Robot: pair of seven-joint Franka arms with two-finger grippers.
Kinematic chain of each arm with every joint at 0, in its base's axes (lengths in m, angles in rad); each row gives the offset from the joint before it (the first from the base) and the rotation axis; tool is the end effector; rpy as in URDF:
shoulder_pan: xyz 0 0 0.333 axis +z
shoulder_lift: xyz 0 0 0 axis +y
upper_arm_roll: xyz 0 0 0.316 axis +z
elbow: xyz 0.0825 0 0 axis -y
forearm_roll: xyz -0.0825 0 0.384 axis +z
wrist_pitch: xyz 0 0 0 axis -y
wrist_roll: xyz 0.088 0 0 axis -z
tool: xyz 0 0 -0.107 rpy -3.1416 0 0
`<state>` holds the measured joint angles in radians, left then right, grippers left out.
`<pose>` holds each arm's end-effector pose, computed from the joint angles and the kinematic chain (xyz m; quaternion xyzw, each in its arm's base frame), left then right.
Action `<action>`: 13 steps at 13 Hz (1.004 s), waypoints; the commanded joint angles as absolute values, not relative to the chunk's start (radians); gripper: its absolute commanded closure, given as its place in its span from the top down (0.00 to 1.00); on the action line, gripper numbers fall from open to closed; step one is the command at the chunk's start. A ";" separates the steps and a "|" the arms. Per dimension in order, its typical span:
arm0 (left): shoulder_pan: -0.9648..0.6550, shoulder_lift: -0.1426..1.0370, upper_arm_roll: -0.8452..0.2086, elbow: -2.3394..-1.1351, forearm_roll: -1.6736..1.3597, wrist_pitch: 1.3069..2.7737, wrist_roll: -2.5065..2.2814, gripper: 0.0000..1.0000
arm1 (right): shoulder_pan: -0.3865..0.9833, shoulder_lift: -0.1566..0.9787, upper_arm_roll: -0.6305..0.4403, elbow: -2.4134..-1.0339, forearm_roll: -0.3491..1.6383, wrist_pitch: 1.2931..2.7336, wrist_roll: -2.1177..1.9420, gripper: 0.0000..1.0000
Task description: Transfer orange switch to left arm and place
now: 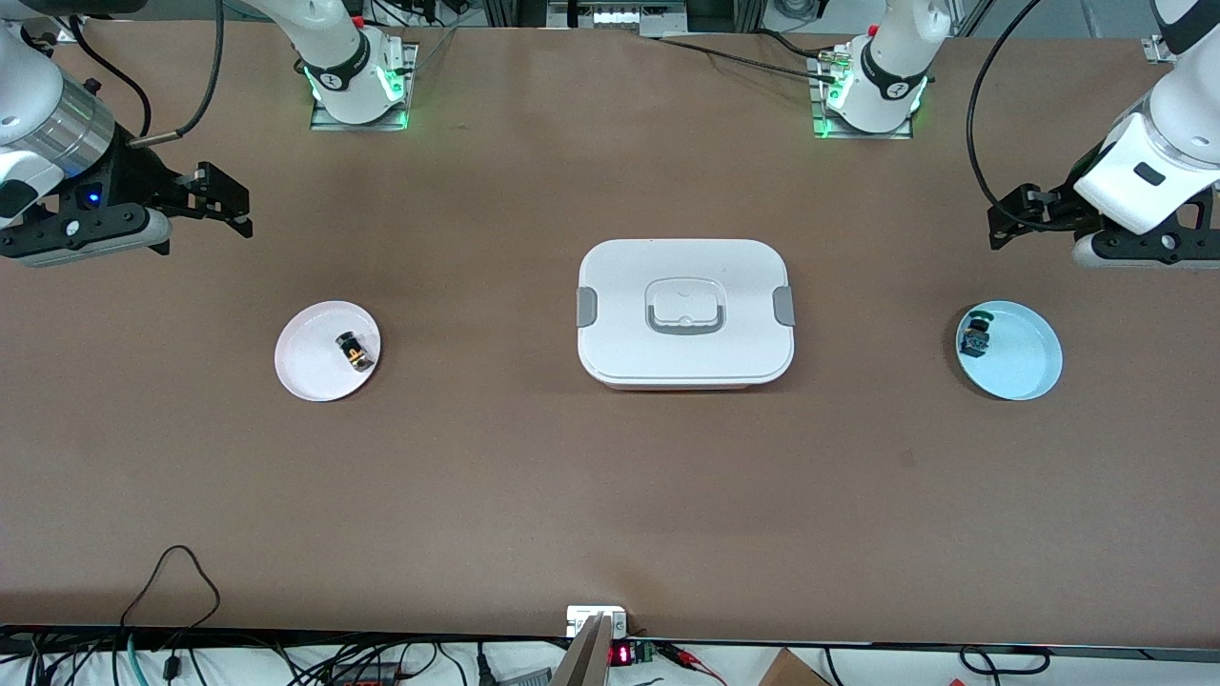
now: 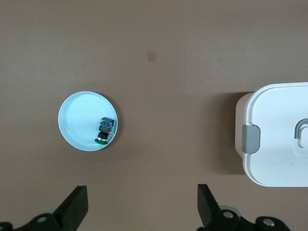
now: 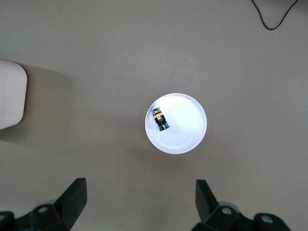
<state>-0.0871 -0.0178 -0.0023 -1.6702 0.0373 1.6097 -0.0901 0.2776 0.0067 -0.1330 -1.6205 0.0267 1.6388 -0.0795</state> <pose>0.5478 -0.0452 0.5908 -0.9996 0.0008 0.0196 0.0205 0.5556 0.0839 0.6033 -0.9937 -0.1110 -0.0054 0.0131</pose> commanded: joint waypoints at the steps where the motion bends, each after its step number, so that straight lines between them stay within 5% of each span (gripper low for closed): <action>1: -0.089 -0.008 -0.005 -1.637 0.058 1.588 -0.097 1.00 | 0.279 0.008 -0.132 -1.601 0.028 1.603 -0.087 1.00; 6: -0.089 -0.008 -0.005 -1.638 0.058 1.586 -0.097 1.00 | 0.278 0.028 -0.130 -1.569 0.017 1.579 -0.211 1.00; 13: -0.086 -0.008 -0.003 -1.638 0.057 1.586 -0.092 1.00 | 0.276 0.138 -0.132 -1.601 0.009 1.569 -0.928 1.00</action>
